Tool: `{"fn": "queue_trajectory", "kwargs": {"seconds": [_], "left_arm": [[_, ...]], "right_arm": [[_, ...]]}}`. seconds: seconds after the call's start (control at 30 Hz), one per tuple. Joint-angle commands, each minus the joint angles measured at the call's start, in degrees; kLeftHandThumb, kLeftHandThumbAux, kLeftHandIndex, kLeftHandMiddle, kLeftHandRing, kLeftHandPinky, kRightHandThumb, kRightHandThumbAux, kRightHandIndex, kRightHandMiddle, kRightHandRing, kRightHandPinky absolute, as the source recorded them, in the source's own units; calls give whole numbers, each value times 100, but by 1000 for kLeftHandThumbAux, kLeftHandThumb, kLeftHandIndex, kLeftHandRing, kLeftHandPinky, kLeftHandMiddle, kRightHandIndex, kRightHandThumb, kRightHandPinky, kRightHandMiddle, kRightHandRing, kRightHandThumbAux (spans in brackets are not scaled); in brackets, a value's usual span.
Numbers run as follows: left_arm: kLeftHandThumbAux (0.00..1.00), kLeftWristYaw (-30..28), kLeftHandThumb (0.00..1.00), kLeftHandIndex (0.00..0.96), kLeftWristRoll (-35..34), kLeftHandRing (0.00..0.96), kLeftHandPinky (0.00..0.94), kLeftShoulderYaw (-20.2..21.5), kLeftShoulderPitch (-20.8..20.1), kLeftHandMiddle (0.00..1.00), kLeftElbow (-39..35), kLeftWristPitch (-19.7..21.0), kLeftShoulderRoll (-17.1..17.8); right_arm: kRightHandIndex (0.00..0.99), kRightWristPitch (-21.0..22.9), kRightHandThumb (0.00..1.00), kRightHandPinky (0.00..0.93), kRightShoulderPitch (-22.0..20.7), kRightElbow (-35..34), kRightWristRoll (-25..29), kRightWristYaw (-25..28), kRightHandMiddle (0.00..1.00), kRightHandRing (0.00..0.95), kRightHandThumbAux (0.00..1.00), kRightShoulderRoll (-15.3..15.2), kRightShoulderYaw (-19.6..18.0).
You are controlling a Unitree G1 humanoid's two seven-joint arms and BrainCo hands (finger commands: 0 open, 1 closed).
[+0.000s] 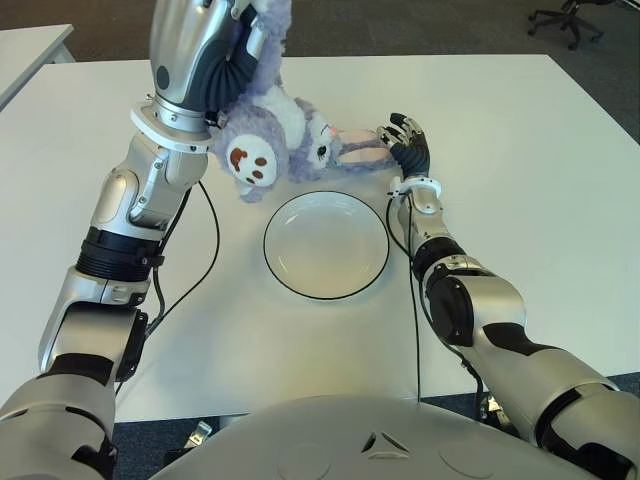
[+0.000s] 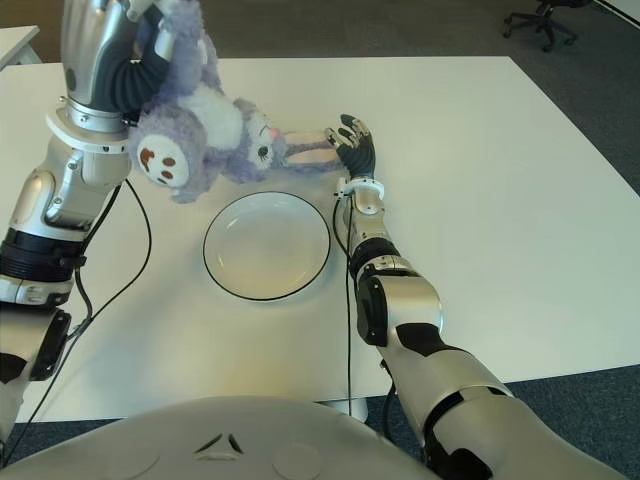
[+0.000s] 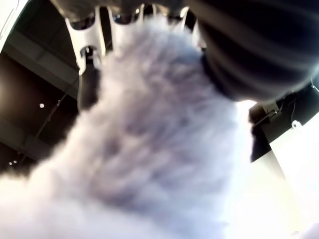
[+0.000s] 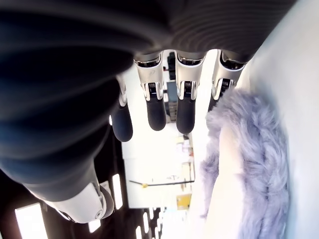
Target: Put the doll into the plate.
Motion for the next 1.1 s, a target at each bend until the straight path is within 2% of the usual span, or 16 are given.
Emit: {"fn": "queue_trajectory", "kwargs": {"seconds": [0.03,0.27,0.53,0.77,0.83,0.87,0.93,1.1], "left_arm": [[655,-298,846,439,-164,760,840,72,124,492,-147,-86,30],[656,-645,846,439,-283,775,847,59,183,492,-194,-314,83],[656,-685,847,439,-357,793,855,57,174,491,-93,-670,10],[657,-880,847,438,-391,788,844,36,270,491,-207,-685,-82],[657,-881,847,438,-352,783,833,42,290,491,-241,-685,-109],[657,-877,847,438,-329,758,781,46,298,491,-255,-687,-121],[658,-894,848,437,-279,738,744,46,339,490,-328,-665,-145],[658,-991,848,437,-259,718,722,45,396,489,-442,-645,-160]], "right_arm": [[211,289,417,214,548,329,80,14,161,158,746,141,-55],[212,284,408,198,556,325,70,7,161,152,746,150,-61],[202,288,398,193,563,322,53,11,148,142,746,155,-56],[206,283,391,201,572,319,34,-4,150,146,742,157,-42],[206,285,386,201,574,319,29,-7,151,147,742,156,-36],[205,286,381,200,574,319,26,-9,151,147,741,156,-34],[204,286,378,200,579,319,22,-9,152,147,742,155,-30],[203,287,383,206,581,320,22,-13,154,149,742,155,-26]]}}
